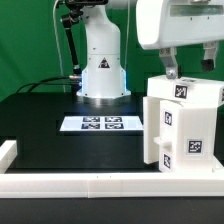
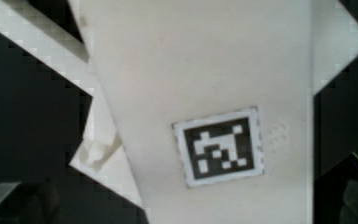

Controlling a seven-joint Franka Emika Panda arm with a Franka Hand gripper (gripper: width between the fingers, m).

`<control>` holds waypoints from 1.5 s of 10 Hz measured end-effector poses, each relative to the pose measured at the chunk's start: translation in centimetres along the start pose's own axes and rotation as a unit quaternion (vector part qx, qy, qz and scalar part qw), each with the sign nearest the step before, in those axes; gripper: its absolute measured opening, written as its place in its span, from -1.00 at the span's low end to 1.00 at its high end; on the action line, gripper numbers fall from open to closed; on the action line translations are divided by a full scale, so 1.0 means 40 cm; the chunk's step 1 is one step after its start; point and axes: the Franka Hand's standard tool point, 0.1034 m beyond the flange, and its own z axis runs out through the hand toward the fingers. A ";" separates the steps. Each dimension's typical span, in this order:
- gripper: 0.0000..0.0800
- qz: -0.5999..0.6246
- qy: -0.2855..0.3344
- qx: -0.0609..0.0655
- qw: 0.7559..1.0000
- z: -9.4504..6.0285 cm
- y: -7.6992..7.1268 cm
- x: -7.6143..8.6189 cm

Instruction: Assemble cabinet

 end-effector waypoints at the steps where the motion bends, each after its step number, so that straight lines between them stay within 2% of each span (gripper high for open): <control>1: 0.99 0.001 -0.002 0.000 1.000 0.010 -0.002 -0.012; 2: 0.99 0.002 -0.005 0.001 1.000 0.019 -0.005 -0.020; 4: 0.99 0.005 -0.002 -0.006 1.000 0.043 -0.012 -0.040; 8: 0.97 0.016 -0.003 -0.007 1.000 0.046 -0.012 -0.044; 9: 0.56 0.016 -0.003 -0.007 1.000 0.046 -0.011 -0.044; 10: 0.40 0.017 -0.003 -0.007 1.000 0.046 -0.011 -0.044; 13: 0.40 0.065 -0.002 -0.007 0.998 0.045 -0.002 -0.049; 15: 0.40 0.166 0.000 -0.008 0.986 0.043 -0.003 -0.047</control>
Offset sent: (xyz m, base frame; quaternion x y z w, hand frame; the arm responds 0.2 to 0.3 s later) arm -0.0164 0.0057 -0.0202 -0.0007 0.0221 0.0201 0.9996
